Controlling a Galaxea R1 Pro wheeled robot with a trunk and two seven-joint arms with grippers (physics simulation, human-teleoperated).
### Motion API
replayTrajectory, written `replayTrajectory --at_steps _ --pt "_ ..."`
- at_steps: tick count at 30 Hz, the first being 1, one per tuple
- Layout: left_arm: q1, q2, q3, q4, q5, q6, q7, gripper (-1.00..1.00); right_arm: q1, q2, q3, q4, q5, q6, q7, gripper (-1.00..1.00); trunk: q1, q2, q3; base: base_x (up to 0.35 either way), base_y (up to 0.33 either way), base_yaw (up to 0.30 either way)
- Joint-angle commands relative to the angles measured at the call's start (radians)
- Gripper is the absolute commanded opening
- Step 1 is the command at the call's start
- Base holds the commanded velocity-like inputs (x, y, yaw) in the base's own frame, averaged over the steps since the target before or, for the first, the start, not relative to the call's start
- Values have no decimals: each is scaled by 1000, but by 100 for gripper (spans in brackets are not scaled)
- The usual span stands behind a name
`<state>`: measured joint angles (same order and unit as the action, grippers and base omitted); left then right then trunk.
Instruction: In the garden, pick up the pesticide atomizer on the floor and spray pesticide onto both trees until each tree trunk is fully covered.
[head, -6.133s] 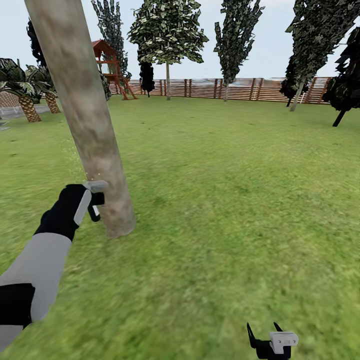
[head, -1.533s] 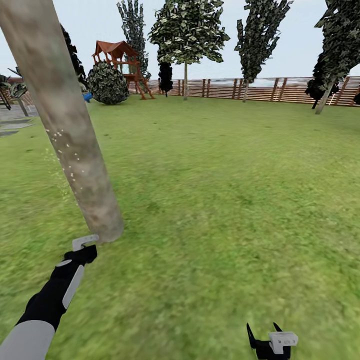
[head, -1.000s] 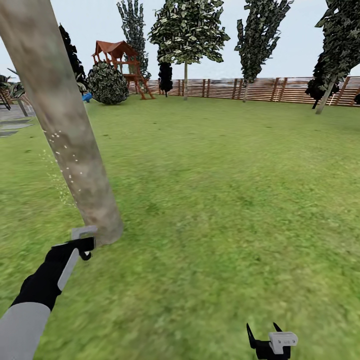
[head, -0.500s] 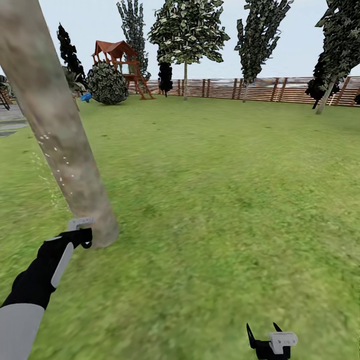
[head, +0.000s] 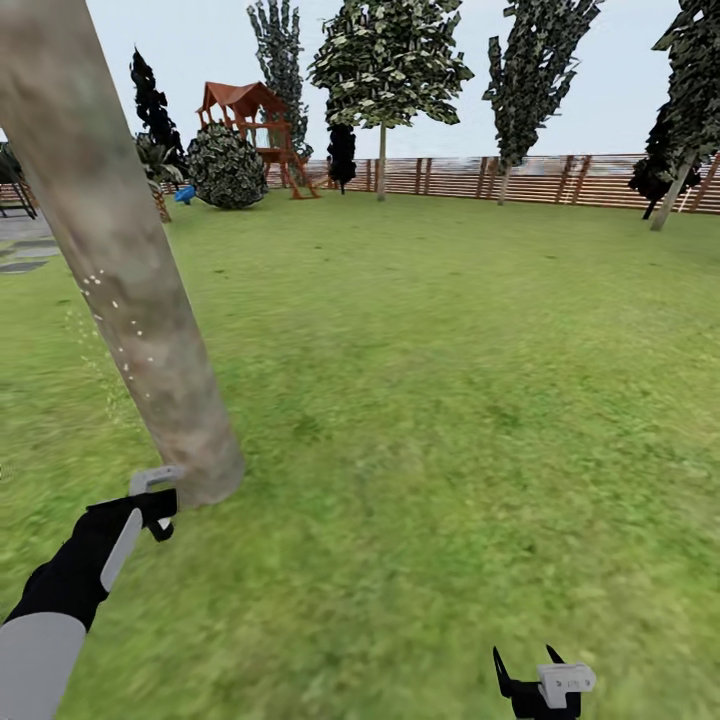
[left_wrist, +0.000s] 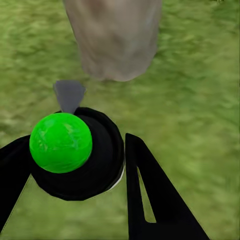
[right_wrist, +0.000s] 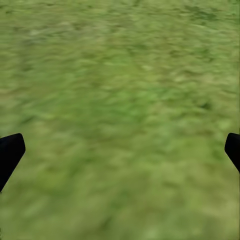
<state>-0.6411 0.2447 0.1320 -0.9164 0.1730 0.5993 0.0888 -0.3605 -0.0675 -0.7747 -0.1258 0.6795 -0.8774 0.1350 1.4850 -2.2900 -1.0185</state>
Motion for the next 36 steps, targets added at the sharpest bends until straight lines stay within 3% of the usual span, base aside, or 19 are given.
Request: replayTrajectory --at_steps 1,9,18,23,31,36 --pt "0 0 -1 -1 0 0 0 -100 0 0 0 0 0 0 0 100 0 0 0 101 31 36" --pt "-12 1 -1 -135 9 15 -5 -100 0 0 0 0 0 0 0 100 0 0 0 11 3 4" --pt "-3 2 -1 -138 2 17 -4 -100 0 0 0 0 0 0 0 100 0 0 0 18 -51 0" --pt "-3 34 -3 -133 12 17 -4 -100 0 0 0 0 0 0 0 100 0 0 0 163 -101 0" --pt "-2 36 -9 -139 13 18 -4 -100 0 0 0 0 0 0 0 100 0 0 0 59 -49 0" --pt "-2 43 -3 -137 12 22 -4 -100 0 0 0 0 0 0 0 100 0 0 0 -200 0 0"
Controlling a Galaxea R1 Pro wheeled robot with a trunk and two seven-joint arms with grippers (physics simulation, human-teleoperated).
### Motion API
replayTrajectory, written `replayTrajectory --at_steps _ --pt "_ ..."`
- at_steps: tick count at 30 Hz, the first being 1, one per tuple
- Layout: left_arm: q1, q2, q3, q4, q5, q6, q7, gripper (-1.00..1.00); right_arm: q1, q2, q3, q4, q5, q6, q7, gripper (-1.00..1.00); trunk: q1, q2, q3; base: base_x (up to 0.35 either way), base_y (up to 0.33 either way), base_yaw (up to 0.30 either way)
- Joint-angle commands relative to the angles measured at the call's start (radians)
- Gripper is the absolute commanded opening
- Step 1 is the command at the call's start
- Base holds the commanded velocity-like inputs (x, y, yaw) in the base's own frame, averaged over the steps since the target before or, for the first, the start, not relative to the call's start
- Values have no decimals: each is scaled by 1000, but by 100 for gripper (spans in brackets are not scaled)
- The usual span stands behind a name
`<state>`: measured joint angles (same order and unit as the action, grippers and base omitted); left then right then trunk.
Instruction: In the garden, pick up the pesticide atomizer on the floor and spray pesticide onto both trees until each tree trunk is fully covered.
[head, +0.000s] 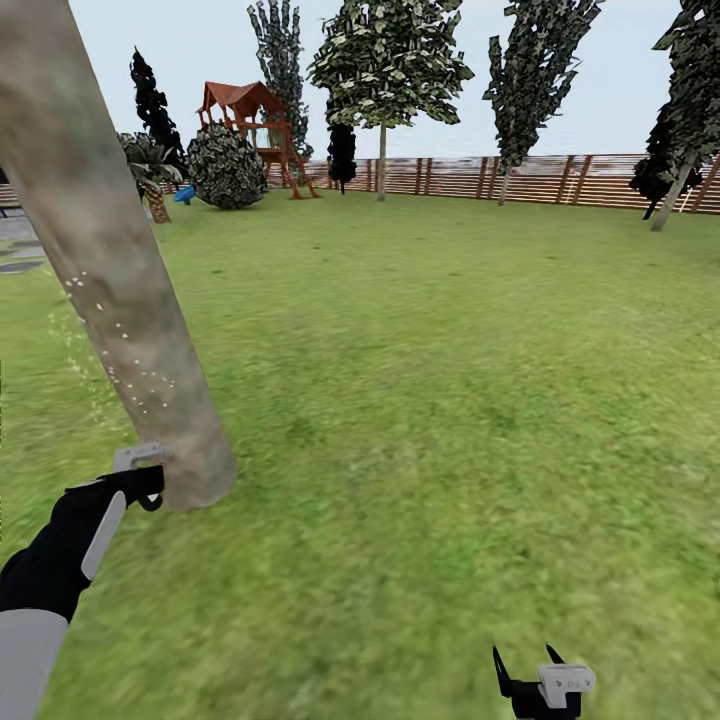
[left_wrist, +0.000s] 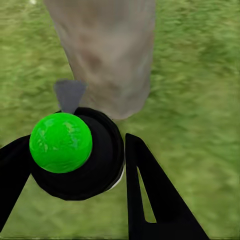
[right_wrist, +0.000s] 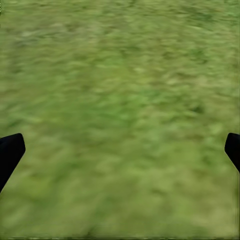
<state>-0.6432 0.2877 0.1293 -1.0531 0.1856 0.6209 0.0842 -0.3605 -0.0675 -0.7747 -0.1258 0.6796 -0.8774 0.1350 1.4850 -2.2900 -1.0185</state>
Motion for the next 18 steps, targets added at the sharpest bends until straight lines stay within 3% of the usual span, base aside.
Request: replayTrajectory --at_steps 1,7,13,18 --pt "-1 0 -3 4 -2 19 0 -100 0 0 0 0 0 0 0 100 0 0 0 -75 0 0" --pt "-46 -3 -7 -3 -6 256 0 -100 0 0 0 0 0 0 0 100 0 0 0 -9 0 0" --pt "-126 6 -1 -2 -7 331 0 -100 0 0 0 0 0 0 0 100 0 0 0 0 0 0" --pt "-128 30 1 -6 0 368 0 -100 0 0 0 0 0 0 0 100 0 0 0 0 0 0"
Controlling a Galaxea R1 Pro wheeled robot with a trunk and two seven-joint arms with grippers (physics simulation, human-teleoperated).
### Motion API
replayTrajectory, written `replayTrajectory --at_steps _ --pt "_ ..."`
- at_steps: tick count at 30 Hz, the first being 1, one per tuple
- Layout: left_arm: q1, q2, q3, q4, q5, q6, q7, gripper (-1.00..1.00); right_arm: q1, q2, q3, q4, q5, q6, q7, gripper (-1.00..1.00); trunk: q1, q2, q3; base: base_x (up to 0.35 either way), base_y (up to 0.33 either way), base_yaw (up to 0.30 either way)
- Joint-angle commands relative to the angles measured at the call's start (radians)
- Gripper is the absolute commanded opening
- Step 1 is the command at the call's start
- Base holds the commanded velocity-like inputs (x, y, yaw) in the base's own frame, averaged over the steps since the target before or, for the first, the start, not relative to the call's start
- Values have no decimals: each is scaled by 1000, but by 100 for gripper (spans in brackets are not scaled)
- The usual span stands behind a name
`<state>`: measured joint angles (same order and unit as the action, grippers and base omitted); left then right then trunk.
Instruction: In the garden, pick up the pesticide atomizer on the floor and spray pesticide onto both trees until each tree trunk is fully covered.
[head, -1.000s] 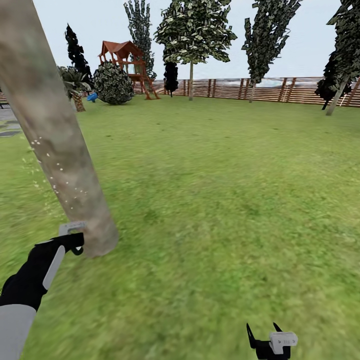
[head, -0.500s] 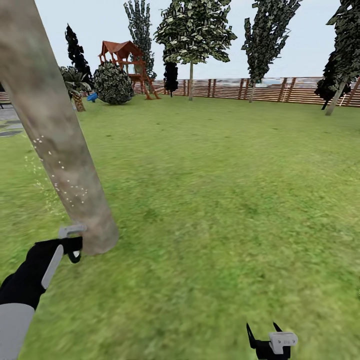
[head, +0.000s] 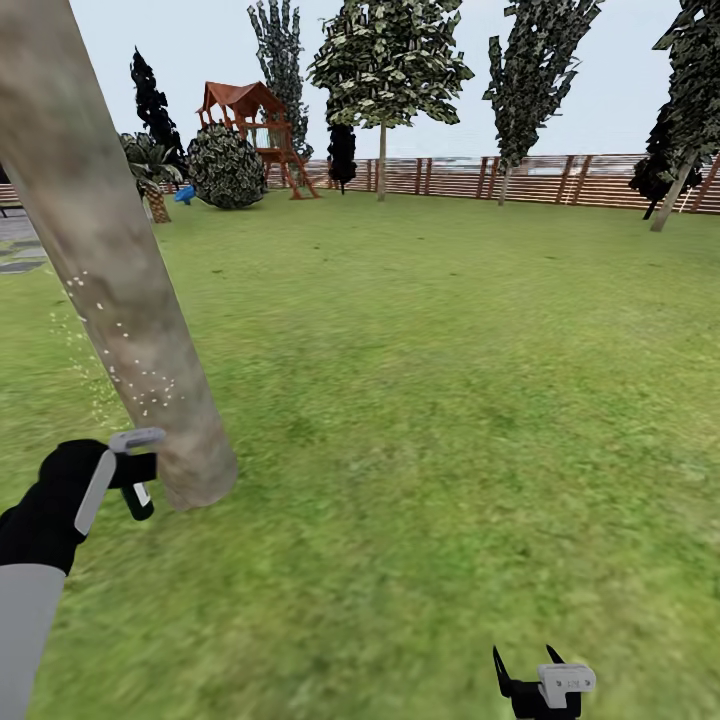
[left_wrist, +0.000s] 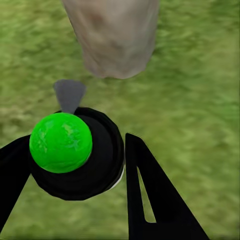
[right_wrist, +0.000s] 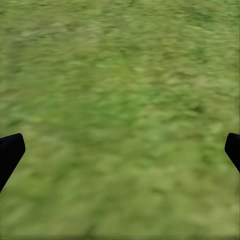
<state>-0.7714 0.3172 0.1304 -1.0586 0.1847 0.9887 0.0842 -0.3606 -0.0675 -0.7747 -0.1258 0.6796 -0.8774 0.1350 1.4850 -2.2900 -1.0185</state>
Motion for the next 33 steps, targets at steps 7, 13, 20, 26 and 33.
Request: replayTrajectory --at_steps 7,13,20,26,33 --pt "-1 -5 -6 -15 2 -1 1 -100 0 0 0 0 0 0 0 100 0 0 0 -100 0 0" --pt "0 -30 -8 -92 2 -1 2 -100 0 0 0 0 0 0 0 100 0 0 0 -335 0 0" --pt "3 -48 -14 -81 -8 -5 5 -100 0 0 0 0 0 0 0 100 0 0 0 -270 -86 0" --pt "4 -47 -15 -81 -11 -8 7 -100 0 1 0 0 0 0 0 100 0 0 0 -20 -264 0" --pt "4 -44 -14 -82 -12 -8 10 -100 0 0 0 0 0 0 -1 100 0 0 0 126 -272 0"
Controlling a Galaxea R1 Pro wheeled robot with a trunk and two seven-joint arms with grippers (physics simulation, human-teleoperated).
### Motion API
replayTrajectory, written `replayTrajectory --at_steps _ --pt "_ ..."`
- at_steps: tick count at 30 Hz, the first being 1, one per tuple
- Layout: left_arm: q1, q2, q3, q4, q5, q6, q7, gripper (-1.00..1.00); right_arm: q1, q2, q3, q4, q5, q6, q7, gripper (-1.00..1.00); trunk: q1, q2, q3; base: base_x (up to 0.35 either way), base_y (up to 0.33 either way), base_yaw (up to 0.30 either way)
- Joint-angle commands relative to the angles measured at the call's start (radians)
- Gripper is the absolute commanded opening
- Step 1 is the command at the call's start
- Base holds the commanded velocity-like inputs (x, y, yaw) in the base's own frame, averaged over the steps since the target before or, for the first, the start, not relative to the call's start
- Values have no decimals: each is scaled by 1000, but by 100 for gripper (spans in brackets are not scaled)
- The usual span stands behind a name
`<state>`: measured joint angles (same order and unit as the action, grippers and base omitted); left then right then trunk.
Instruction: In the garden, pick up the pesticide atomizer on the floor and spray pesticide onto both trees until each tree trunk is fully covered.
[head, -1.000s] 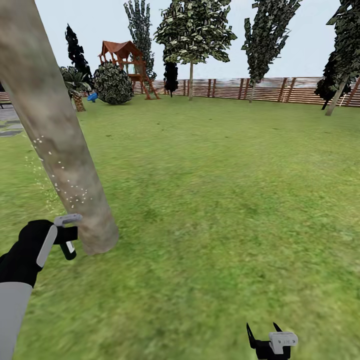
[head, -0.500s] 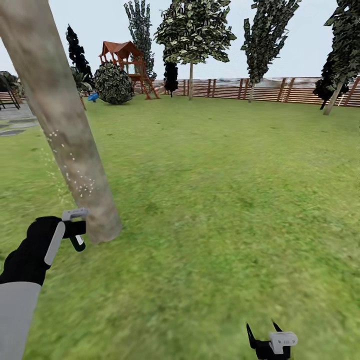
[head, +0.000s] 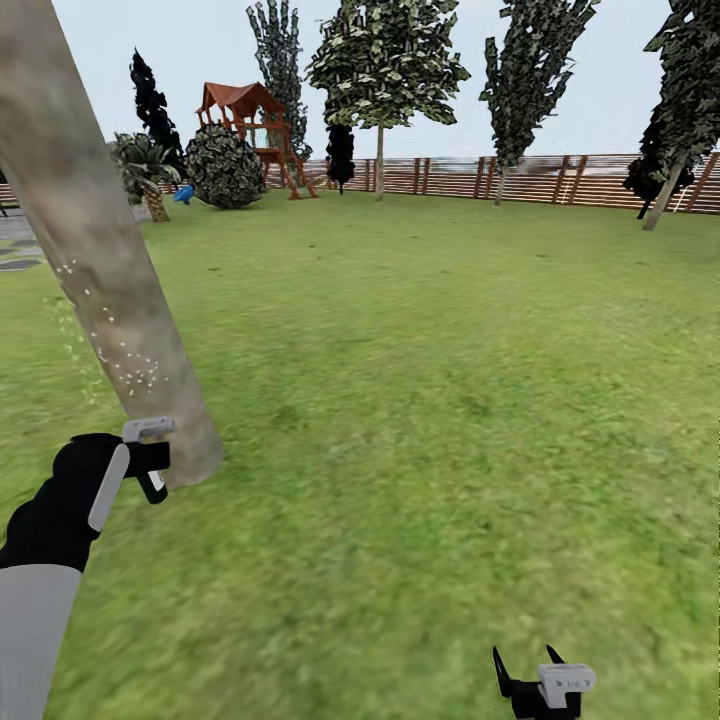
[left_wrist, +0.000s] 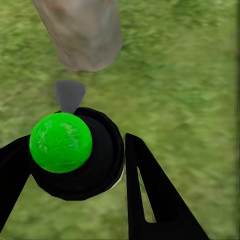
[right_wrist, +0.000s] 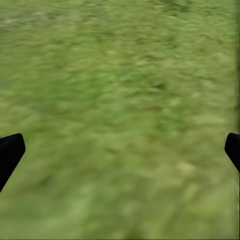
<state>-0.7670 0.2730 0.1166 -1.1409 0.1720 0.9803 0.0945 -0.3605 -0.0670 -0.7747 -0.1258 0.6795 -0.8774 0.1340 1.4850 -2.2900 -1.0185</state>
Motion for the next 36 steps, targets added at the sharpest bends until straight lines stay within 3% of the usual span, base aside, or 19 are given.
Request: replayTrajectory --at_steps 1,23,36 --pt "1 1 0 0 0 0 1 -100 0 0 0 0 0 0 0 100 0 0 0 152 -269 0" --pt "0 6 11 2 -2 4 4 -100 0 1 0 0 0 0 1 100 0 0 0 153 -268 238" --pt "0 5 11 3 -2 4 5 -100 0 0 0 0 0 -1 1 100 0 0 0 177 -248 20"
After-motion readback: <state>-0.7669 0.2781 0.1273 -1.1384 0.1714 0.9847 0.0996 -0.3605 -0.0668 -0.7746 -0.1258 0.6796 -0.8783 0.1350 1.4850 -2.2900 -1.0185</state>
